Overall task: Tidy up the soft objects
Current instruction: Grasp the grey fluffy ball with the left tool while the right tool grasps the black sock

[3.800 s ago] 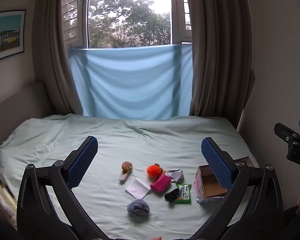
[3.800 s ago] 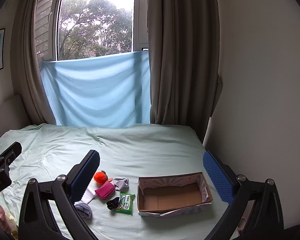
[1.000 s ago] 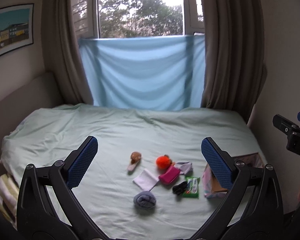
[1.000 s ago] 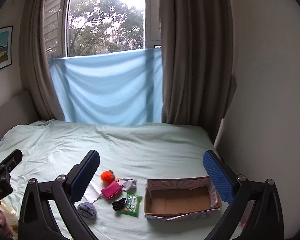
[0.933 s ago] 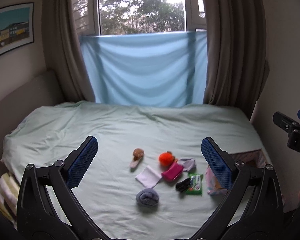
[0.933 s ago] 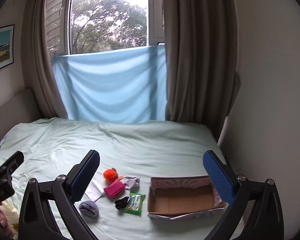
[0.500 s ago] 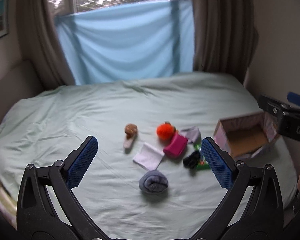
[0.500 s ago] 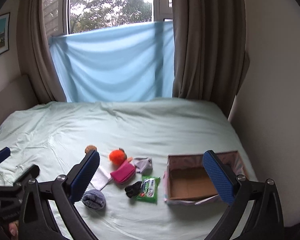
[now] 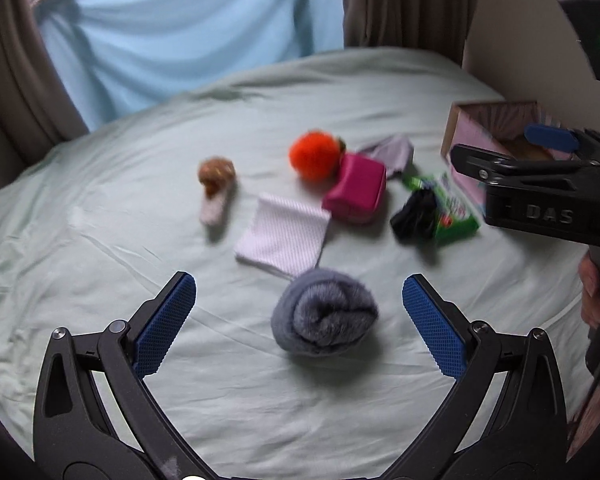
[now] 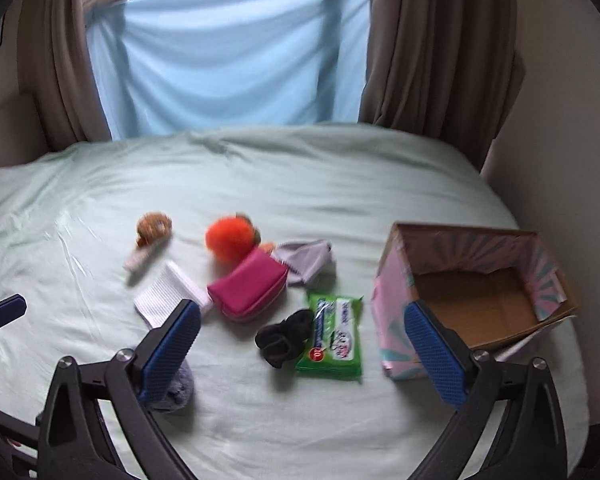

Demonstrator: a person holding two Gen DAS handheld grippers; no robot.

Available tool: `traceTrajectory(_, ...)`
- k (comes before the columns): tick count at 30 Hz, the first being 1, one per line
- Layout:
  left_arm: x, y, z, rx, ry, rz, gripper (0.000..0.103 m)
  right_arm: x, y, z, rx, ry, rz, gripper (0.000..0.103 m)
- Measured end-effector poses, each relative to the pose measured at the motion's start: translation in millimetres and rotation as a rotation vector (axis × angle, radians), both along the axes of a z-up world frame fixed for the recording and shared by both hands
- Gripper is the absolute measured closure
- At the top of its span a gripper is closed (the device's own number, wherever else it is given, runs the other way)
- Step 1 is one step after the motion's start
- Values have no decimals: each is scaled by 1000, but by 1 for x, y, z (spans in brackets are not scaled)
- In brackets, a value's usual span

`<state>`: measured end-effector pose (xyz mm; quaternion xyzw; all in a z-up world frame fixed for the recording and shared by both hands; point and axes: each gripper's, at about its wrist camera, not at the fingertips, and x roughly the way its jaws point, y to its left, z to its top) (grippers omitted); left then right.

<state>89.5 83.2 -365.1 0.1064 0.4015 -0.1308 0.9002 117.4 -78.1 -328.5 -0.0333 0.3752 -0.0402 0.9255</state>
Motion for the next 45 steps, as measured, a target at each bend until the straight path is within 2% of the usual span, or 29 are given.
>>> traceTrajectory(5,11,-6,-54,16,17,-33,1,21,12,-54,-57,12,18,6)
traceTrajectory(9,17,-13,-77,-16,52,-79,1,38,17,-89,-65,35,22,13)
traceTrajectory(11,20,-19,-88,-4,56,-87,1,45,16,-105,-74,46,23,17)
traceTrajectory(15,29,-23,-102,-12,71,-82,1,55,12,-127,-75,71,17,32)
traceTrajectory(18,36,-25,-111,21,69,-78,2,57,12,-134,-96,73,9,36)
traceTrajectory(20,38,-24,-113,27,75,-80,13,58,16,-138,-117,71,10,39)
traceTrajectory(24,42,-22,-114,26,77,-94,20,59,21,-142,-150,61,15,48)
traceTrajectory(26,41,-24,-113,38,71,-108,28,61,24,-143,-164,60,26,52)
traceTrajectory(35,43,-27,-112,36,82,-125,43,63,27,-148,-190,71,24,68)
traceTrajectory(37,42,-27,-110,36,83,-131,47,63,28,-149,-186,75,31,81)
traceTrajectory(41,41,-27,-106,33,86,-135,54,61,25,-147,-159,76,30,84)
traceTrajectory(45,41,-24,-100,21,89,-119,56,58,18,-139,-119,67,3,84)
